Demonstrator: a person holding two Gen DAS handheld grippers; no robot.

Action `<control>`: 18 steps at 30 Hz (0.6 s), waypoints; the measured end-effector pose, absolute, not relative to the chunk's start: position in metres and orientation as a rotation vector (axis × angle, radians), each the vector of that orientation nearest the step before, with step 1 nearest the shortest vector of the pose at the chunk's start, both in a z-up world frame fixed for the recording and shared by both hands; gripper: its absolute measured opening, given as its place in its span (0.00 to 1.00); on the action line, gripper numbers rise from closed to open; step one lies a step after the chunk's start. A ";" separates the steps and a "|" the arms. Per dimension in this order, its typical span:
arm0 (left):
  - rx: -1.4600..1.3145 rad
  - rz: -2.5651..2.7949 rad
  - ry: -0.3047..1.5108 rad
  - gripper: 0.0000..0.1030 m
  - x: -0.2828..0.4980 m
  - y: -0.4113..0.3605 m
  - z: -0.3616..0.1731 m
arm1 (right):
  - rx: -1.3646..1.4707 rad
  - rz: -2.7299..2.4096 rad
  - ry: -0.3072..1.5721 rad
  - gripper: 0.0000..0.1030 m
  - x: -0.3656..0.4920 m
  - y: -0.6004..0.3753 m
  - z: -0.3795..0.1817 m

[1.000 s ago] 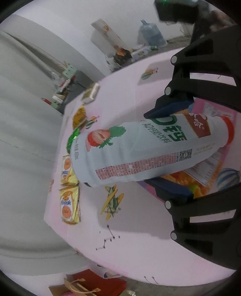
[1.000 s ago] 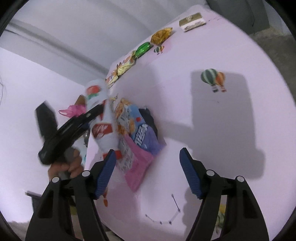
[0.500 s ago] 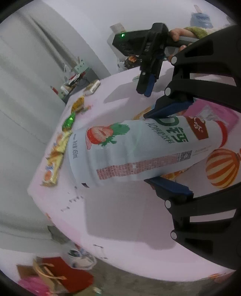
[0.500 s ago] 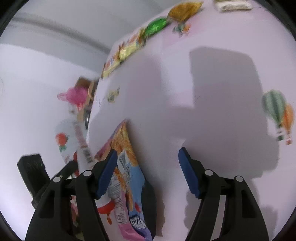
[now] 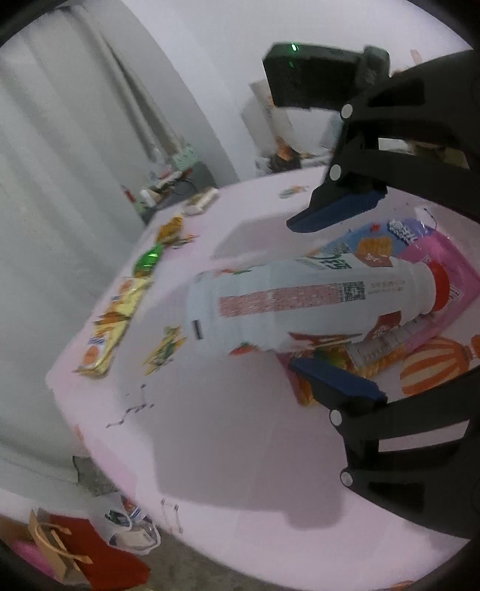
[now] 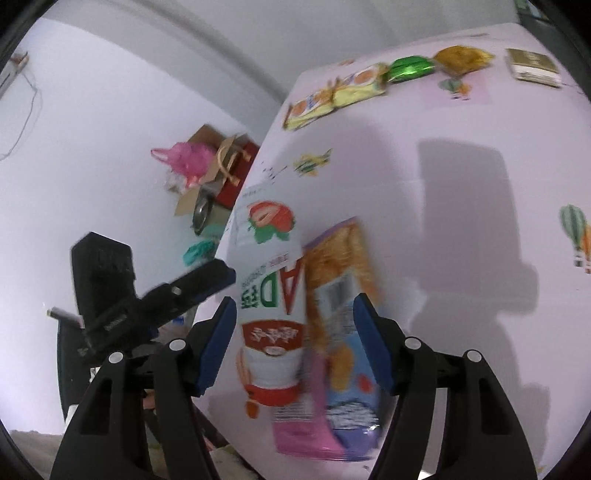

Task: Collect trash
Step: 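Grasp the white AD bottle with the left gripper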

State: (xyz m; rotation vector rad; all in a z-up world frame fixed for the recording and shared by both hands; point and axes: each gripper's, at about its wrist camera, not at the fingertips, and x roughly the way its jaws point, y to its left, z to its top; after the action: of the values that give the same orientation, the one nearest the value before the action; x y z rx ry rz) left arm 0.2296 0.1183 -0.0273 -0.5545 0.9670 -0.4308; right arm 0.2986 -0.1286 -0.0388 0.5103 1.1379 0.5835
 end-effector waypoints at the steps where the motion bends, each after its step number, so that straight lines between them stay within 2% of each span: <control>1: -0.562 -0.415 0.955 0.64 0.226 0.124 -0.025 | 0.498 0.574 1.151 0.62 0.301 -0.121 -0.040; 5: -0.557 -0.360 0.954 0.64 0.214 0.147 -0.026 | 0.460 0.552 1.209 0.63 0.304 -0.097 -0.048; 8: -0.546 -0.328 0.979 0.64 0.204 0.156 -0.033 | 0.401 0.525 1.232 0.69 0.307 -0.070 -0.049; 18: -0.556 -0.327 1.048 0.63 0.166 0.169 -0.058 | 0.210 0.468 1.305 0.71 0.314 -0.012 -0.072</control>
State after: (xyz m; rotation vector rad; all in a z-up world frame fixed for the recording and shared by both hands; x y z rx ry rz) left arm 0.1661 0.1687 -0.0581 -0.5557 1.0480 -0.3274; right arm 0.3141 -0.0124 -0.0719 0.2101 1.3049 0.4679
